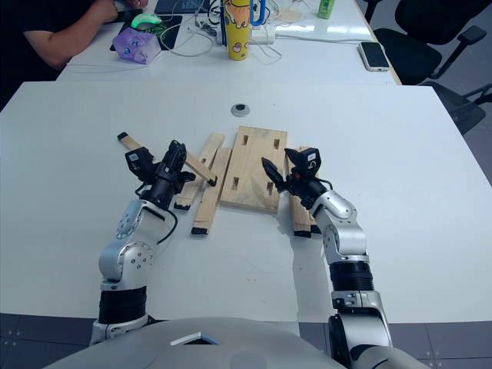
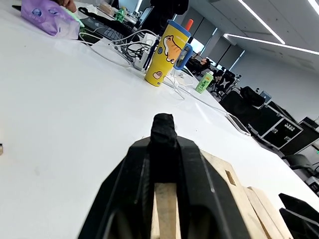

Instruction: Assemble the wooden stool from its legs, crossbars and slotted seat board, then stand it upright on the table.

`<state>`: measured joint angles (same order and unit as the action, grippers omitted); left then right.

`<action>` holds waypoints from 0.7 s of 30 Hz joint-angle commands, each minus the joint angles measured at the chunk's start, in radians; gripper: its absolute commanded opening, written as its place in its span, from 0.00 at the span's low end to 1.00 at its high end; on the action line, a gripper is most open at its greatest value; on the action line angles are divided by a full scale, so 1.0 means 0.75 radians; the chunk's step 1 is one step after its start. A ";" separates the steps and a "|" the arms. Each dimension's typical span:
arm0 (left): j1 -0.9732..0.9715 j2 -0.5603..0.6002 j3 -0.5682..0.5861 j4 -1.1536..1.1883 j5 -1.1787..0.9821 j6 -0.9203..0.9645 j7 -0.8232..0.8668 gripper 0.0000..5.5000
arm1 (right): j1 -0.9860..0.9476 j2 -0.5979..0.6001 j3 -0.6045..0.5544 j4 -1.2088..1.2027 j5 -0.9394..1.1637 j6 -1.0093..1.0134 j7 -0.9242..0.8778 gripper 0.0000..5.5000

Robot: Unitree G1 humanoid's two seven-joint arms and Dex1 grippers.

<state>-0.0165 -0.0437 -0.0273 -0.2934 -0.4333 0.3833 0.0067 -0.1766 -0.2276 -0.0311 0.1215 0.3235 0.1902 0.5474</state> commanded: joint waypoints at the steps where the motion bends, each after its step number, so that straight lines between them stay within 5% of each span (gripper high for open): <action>1: 0.029 0.104 -0.145 0.016 0.261 0.041 0.043 0.08 | 0.029 0.003 0.013 -0.045 -0.013 0.025 -0.017 0.70; 8: 0.088 0.160 -0.287 0.020 0.521 0.083 0.084 0.08 | 0.094 -0.004 0.052 -0.128 -0.023 0.077 -0.022 0.70; 21: 0.084 0.171 -0.317 0.110 0.595 0.042 0.001 0.08 | 0.107 0.008 0.072 -0.152 -0.022 0.093 -0.051 0.70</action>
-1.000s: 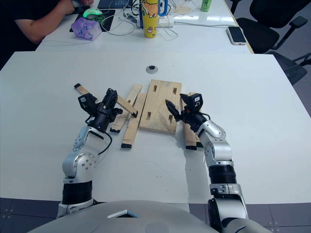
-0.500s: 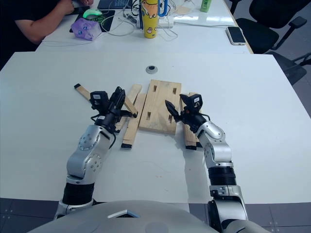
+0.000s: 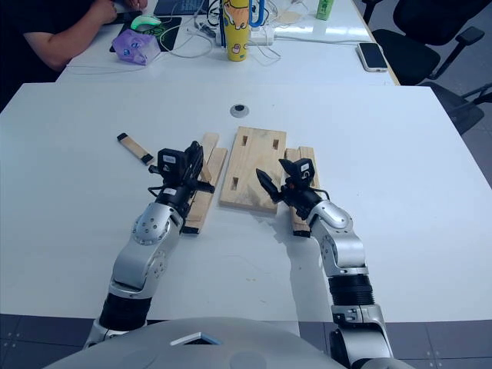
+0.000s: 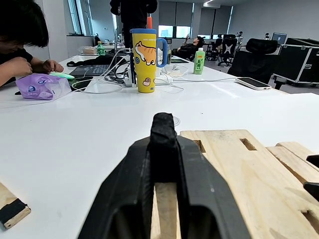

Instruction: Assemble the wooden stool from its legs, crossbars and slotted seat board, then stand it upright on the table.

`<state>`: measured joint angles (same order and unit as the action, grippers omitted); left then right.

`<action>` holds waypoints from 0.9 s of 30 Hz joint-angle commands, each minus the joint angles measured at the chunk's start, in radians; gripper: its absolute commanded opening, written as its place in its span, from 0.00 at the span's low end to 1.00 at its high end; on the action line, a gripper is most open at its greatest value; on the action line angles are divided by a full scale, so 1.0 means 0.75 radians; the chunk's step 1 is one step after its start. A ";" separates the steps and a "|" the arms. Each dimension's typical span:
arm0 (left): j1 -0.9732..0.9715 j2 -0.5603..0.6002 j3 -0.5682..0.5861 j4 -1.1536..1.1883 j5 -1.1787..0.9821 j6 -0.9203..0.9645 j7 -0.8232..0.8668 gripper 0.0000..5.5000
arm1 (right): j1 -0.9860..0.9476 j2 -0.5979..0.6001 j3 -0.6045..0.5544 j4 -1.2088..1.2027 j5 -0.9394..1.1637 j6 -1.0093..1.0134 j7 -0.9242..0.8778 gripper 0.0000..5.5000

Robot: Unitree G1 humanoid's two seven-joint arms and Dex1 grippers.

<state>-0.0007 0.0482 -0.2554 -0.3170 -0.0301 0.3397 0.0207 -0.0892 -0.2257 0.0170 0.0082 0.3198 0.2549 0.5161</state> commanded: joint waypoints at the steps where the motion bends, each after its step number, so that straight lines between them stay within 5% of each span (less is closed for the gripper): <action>1: 0.052 0.049 -0.013 0.147 0.067 0.100 -0.023 0.08 | -0.014 0.006 0.009 0.001 -0.016 0.006 -0.009 0.70; 7: 0.038 0.027 0.018 0.161 0.068 0.067 -0.033 0.08 | -0.029 0.008 0.009 0.029 -0.019 -0.009 -0.001 0.70; 21: 0.012 -0.020 0.111 0.001 -0.016 -0.233 -0.119 0.48 | -0.039 0.031 0.009 0.073 -0.023 -0.049 -0.016 0.70; 27: -0.028 -0.005 0.202 -0.032 -0.029 -0.277 -0.121 0.48 | -0.038 0.044 0.006 0.101 -0.028 -0.079 -0.030 0.70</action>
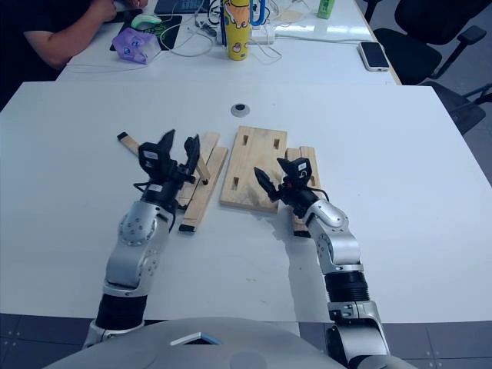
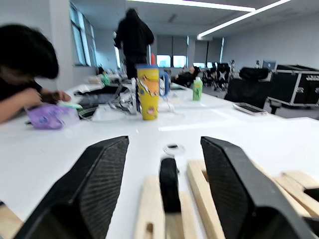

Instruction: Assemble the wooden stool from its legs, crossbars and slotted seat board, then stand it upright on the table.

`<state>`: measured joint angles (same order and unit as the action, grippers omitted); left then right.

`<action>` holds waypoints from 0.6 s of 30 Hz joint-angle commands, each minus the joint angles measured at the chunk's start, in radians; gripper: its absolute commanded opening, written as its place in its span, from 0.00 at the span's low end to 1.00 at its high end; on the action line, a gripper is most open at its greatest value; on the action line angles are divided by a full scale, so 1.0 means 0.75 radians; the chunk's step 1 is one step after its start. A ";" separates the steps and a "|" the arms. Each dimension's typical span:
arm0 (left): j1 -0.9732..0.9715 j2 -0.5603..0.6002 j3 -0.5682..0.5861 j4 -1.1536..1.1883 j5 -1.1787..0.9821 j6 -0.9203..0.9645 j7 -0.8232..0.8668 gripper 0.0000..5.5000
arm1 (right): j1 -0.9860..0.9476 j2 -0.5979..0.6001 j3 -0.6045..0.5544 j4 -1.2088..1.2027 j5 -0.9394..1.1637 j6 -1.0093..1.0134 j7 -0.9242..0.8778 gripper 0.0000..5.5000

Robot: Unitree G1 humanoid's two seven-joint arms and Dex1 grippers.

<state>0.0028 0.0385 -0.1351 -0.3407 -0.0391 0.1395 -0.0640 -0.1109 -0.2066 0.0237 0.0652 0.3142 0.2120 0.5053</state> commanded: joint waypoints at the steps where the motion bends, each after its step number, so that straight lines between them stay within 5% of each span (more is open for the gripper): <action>1: -0.044 0.006 0.046 0.005 -0.026 -0.015 -0.017 0.48 | -0.013 0.022 -0.001 0.034 -0.023 -0.027 -0.016 0.70; 5: -0.140 -0.002 0.059 0.006 -0.051 -0.021 -0.042 0.48 | -0.030 0.036 0.004 0.067 -0.035 -0.043 -0.013 0.70; 18: -0.614 0.047 0.151 0.231 -0.194 0.147 -0.167 0.15 | -0.068 0.070 0.008 0.124 -0.063 -0.082 -0.027 0.70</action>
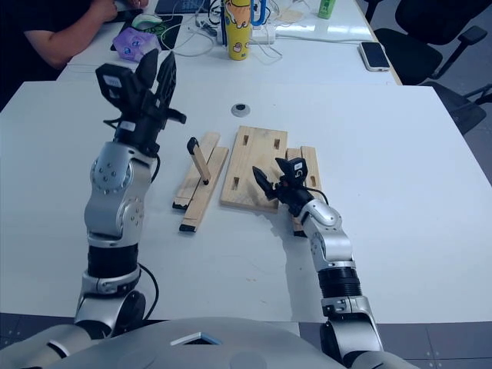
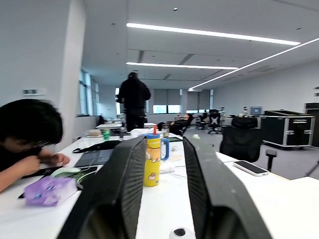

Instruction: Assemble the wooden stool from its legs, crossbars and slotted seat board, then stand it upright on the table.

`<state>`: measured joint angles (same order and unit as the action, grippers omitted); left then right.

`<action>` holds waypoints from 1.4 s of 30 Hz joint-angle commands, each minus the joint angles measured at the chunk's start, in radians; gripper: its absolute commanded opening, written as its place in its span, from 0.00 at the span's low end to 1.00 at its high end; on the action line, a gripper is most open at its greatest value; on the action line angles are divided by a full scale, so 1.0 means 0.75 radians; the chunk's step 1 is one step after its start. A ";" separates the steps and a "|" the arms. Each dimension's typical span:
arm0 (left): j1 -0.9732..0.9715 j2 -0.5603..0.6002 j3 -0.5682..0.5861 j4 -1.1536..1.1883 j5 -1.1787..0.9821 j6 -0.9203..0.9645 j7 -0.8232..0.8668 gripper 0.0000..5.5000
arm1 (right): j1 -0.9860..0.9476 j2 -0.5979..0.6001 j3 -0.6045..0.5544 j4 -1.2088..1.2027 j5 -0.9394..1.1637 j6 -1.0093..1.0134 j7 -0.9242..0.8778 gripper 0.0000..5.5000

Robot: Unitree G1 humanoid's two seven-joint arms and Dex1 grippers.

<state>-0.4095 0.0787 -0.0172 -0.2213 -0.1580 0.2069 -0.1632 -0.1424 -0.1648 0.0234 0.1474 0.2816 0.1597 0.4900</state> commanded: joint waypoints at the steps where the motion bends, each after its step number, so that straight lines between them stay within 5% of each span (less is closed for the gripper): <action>1: -0.083 -0.011 -0.007 0.061 -0.040 0.067 -0.032 0.13 | -0.030 0.016 0.011 0.019 -0.021 -0.015 -0.006 0.70; 6: -0.139 -0.015 -0.015 0.023 -0.039 0.113 -0.025 0.01 | -0.035 0.021 0.010 0.027 -0.023 -0.026 -0.010 0.70; 18: -0.238 -0.005 0.053 -0.001 -0.015 0.034 0.018 0.01 | -0.038 0.034 0.007 0.035 -0.035 -0.041 -0.013 0.70; 27: 0.135 -0.024 -0.130 0.206 -0.047 0.571 -0.027 0.01 | -0.066 0.038 0.012 0.051 -0.044 -0.044 0.005 0.70; 42: 0.044 -0.053 -0.062 0.179 0.019 0.368 0.056 0.01 | -0.064 0.047 0.014 0.059 -0.047 -0.053 0.007 0.70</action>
<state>-0.4071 0.0452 -0.0800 -0.1128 -0.1522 0.4987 -0.1370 -0.1802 -0.1290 0.0340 0.1812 0.2520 0.1262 0.4910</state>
